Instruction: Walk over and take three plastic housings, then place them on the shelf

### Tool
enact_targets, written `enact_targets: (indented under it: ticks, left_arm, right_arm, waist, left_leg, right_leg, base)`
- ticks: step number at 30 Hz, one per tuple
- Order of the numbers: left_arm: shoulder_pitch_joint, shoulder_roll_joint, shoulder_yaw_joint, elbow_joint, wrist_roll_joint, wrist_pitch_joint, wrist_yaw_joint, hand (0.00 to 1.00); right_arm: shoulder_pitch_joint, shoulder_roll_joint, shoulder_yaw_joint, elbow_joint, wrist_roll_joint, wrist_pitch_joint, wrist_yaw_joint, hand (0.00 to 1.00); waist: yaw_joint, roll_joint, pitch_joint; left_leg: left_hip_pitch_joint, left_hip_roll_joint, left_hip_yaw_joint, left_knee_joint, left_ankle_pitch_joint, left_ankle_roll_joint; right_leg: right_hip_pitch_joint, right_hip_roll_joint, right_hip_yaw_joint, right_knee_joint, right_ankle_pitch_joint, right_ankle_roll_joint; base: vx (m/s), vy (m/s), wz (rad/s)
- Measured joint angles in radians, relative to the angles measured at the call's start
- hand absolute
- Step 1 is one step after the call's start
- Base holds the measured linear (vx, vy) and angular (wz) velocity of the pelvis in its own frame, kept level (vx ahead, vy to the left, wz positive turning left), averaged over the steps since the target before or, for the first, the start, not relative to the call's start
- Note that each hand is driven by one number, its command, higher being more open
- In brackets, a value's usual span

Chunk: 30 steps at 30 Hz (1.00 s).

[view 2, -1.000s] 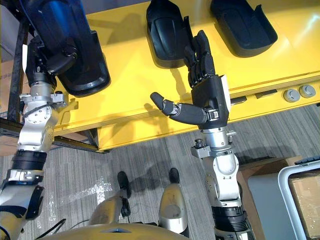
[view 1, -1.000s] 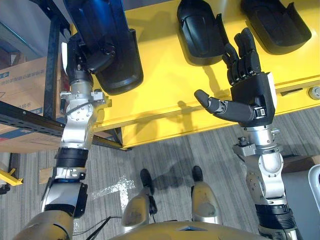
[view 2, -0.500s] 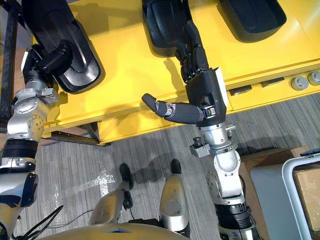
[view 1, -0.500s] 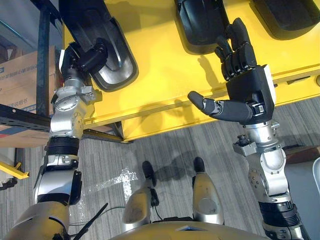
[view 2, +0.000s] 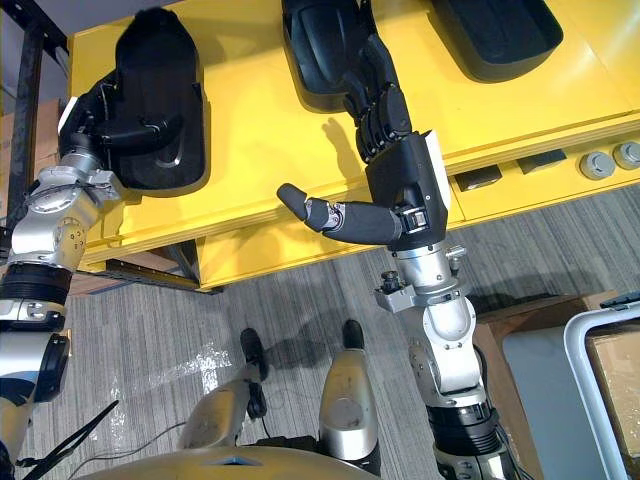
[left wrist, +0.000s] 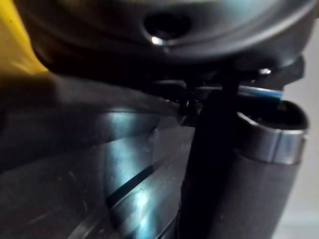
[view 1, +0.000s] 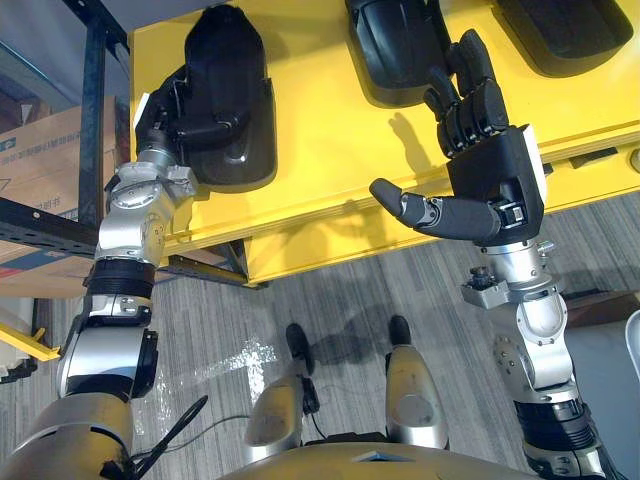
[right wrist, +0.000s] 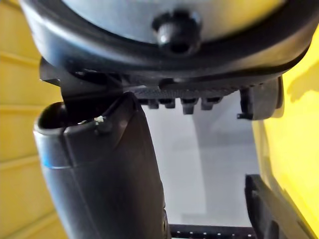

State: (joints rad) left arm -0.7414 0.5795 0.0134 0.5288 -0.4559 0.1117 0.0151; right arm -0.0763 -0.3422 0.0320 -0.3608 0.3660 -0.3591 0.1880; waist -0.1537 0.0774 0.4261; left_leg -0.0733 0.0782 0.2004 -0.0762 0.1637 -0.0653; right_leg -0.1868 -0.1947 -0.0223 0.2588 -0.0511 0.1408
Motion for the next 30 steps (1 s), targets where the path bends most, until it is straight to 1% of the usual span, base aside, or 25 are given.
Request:
enact_targets:
  ticks: [4,6,11,13,14,16,17,19,22,23,26,28,29,30]
  left_arm:
    - [-0.003,0.001,-0.001,0.021,0.036,0.0,0.019,1.0]
    - [-0.006,0.001,-0.001,0.035,0.035,0.0,0.053,1.0]
    - [-0.016,-0.009,-0.003,0.074,0.014,-0.003,0.12,1.0]
    - [-0.011,-0.039,-0.009,0.104,-0.016,-0.022,0.156,1.0]
    - [-0.009,-0.047,-0.01,0.109,-0.019,-0.026,0.164,1.0]
    - [0.008,-0.091,-0.019,0.105,-0.027,-0.058,0.198,1.0]
    - [0.009,-0.101,-0.019,0.104,-0.027,-0.062,0.209,1.0]
    - [0.056,-0.139,-0.016,0.055,-0.025,-0.068,0.258,1.0]
    - [0.127,-0.194,-0.016,-0.053,-0.006,-0.069,0.291,1.0]
    - [0.135,-0.2,-0.015,-0.071,-0.005,-0.069,0.297,1.0]
    - [0.174,-0.226,0.007,-0.175,-0.005,-0.077,0.329,1.0]
    - [0.2,-0.231,0.012,-0.246,0.001,-0.088,0.334,1.0]
    - [0.215,-0.233,0.013,-0.295,0.019,-0.088,0.343,1.0]
    - [0.233,-0.238,0.015,-0.343,0.082,-0.088,0.366,1.0]
  right_arm:
    - [0.001,0.0,0.0,0.0,0.0,0.0,-0.005,1.0]
    - [0.002,0.001,-0.001,0.0,0.0,0.0,-0.009,1.0]
    - [0.013,0.006,-0.002,0.0,-0.003,-0.002,-0.011,1.0]
    - [0.032,0.021,0.0,0.001,-0.005,-0.003,-0.011,1.0]
    - [0.033,0.029,0.0,0.001,-0.005,-0.004,-0.012,1.0]
    - [0.034,0.048,0.0,0.004,-0.005,-0.036,-0.019,1.0]
    - [0.034,0.05,0.001,0.004,-0.005,-0.042,-0.02,1.0]
    - [0.038,0.068,0.018,0.004,-0.006,-0.069,-0.02,1.0]
    - [0.058,0.079,0.029,0.007,-0.008,-0.093,-0.023,1.0]
    - [0.062,0.081,0.033,0.01,-0.008,-0.096,-0.023,1.0]
    - [0.076,0.084,0.059,0.034,-0.039,-0.1,-0.039,1.0]
    - [0.091,0.084,0.066,0.049,-0.046,-0.099,-0.04,1.0]
    - [0.105,0.085,0.07,0.051,-0.047,-0.098,-0.043,1.0]
    - [0.106,0.085,0.078,0.054,-0.052,-0.087,-0.046,1.0]
  waist:
    - [-0.007,0.0,0.0]
    - [-0.014,0.001,-0.001]
    - [-0.019,0.0,-0.007]
    - [-0.019,-0.004,-0.051]
    - [-0.02,-0.008,-0.061]
    - [-0.02,-0.024,-0.091]
    - [-0.019,-0.029,-0.094]
    - [-0.02,-0.047,-0.129]
    - [-0.015,-0.055,-0.155]
    - [-0.014,-0.056,-0.158]
    - [-0.013,-0.052,-0.195]
    - [-0.012,-0.048,-0.222]
    - [-0.007,-0.045,-0.237]
    - [-0.005,-0.042,-0.25]
  left_leg:
    - [0.016,0.001,0.002,-0.007,-0.003,-0.004]
    - [0.024,0.003,0.003,-0.008,-0.006,-0.006]
    - [0.048,0.005,0.01,-0.008,-0.008,-0.006]
    - [0.047,0.005,0.011,-0.009,-0.013,-0.008]
    - [0.048,0.005,0.011,-0.009,-0.014,-0.009]
    - [0.058,0.003,0.013,-0.008,-0.015,-0.009]
    - [0.063,0.003,0.015,-0.009,-0.015,-0.009]
    - [0.067,0.004,0.017,-0.009,-0.019,-0.006]
    - [0.082,0.004,0.016,-0.013,-0.022,-0.005]
    - [0.086,0.004,0.016,-0.013,-0.024,-0.005]
    - [0.086,0.005,0.016,-0.013,-0.025,-0.006]
    - [0.087,0.005,0.014,-0.013,-0.025,-0.006]
    - [0.089,0.005,0.012,-0.014,-0.025,-0.006]
    - [0.091,0.005,0.011,-0.014,-0.025,-0.006]
  right_leg:
    - [0.017,-0.001,0.001,-0.012,0.002,0.002]
    - [0.03,0.001,0.001,-0.023,0.008,0.0]
    - [0.064,0.005,0.002,-0.054,0.015,0.0]
    - [0.072,0.007,0.001,-0.074,0.022,0.0]
    - [0.075,0.007,0.001,-0.077,0.022,0.0]
    - [0.103,0.008,-0.006,-0.106,0.033,0.003]
    - [0.108,0.008,-0.006,-0.109,0.034,0.003]
    - [0.124,0.009,-0.014,-0.133,0.041,0.002]
    - [0.151,0.009,-0.021,-0.153,0.049,0.003]
    - [0.158,0.01,-0.022,-0.157,0.05,0.002]
    - [0.16,0.01,-0.024,-0.16,0.051,0.001]
    - [0.168,0.01,-0.028,-0.171,0.054,0.0]
    - [0.174,0.01,-0.03,-0.176,0.056,0.0]
    - [0.176,0.01,-0.031,-0.176,0.056,-0.001]
  base:
    - [0.02,-0.01,-0.02]
    - [0.04,-0.015,-0.01]
    - [0.05,-0.016,-0.04]
    - [0.06,-0.003,0.0]
    - [0.08,0.0,0.02]
    - [0.07,0.003,0.03]
    - [0.04,0.006,0.03]
    - [0.0,0.0,0.0]
    - [0.0,0.0,0.0]
    - [0.0,0.0,0.0]
    - [-0.01,0.001,0.0]
    - [-0.02,0.005,0.03]
    - [0.0,0.0,0.0]
    - [0.0,0.0,0.0]
